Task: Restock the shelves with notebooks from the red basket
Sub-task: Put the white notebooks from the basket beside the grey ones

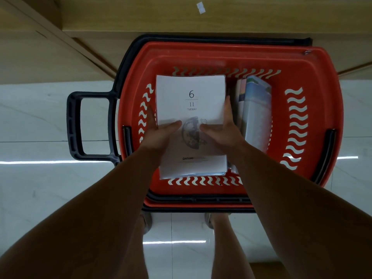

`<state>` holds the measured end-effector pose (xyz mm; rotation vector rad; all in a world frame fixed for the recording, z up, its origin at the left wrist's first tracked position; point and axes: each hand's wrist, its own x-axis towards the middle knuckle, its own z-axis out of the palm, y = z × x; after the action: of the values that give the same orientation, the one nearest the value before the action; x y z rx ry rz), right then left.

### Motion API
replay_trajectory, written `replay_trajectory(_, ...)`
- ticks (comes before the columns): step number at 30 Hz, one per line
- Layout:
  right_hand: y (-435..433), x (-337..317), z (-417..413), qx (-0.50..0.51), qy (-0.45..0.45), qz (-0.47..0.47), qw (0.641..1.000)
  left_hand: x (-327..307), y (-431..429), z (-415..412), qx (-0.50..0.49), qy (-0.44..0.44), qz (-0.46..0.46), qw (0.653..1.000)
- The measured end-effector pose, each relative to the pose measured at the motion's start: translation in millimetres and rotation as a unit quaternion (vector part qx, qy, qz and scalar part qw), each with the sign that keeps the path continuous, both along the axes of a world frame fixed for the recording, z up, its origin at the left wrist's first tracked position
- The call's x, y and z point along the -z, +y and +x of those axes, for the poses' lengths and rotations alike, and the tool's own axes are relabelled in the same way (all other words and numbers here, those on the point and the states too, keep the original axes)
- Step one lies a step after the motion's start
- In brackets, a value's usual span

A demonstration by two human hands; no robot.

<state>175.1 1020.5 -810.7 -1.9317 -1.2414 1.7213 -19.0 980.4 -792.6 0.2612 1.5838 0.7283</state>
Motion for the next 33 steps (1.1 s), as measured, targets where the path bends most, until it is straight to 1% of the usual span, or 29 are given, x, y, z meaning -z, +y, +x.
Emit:
replay_trajectory(2,-3,2,1,0.01,0.004,0.003,1.0,4,-1,1,-0.006,-0.005,-0.015,1.0)
replay_trajectory(7,-3,2,3,0.007,0.007,0.009,1.0,5,1,3,0.013,0.003,-0.013,1.0)
replay_trajectory(9,-3,1,3,0.01,0.017,0.008,1.0,4,2,2,0.01,-0.002,-0.03,0.999)
replay_trajectory(13,-3,1,7,0.012,0.035,0.002,0.999,-4,5,0,-0.018,-0.053,-0.063,0.996)
replay_trajectory(15,-3,2,9,0.011,0.034,-0.004,0.999,-8,7,-1,-0.032,-0.08,-0.062,0.994)
replay_trajectory(21,2,3,15,0.012,0.028,-0.018,0.999,-11,5,1,-0.023,-0.134,-0.023,0.991)
replay_trajectory(24,4,2,15,-0.001,0.025,-0.018,1.0,-14,2,4,-0.011,-0.098,-0.012,0.995)
replay_trajectory(26,5,-1,14,0.001,0.024,-0.02,1.0,-16,-1,5,0.008,-0.067,0.016,0.998)
replay_trajectory(28,6,-8,15,0.011,0.031,-0.026,0.999,-22,0,6,0.028,-0.056,0.049,0.997)
replay_trajectory(33,-2,-36,19,0.044,0.099,-0.043,0.993,-49,5,7,0.063,-0.056,0.098,0.992)
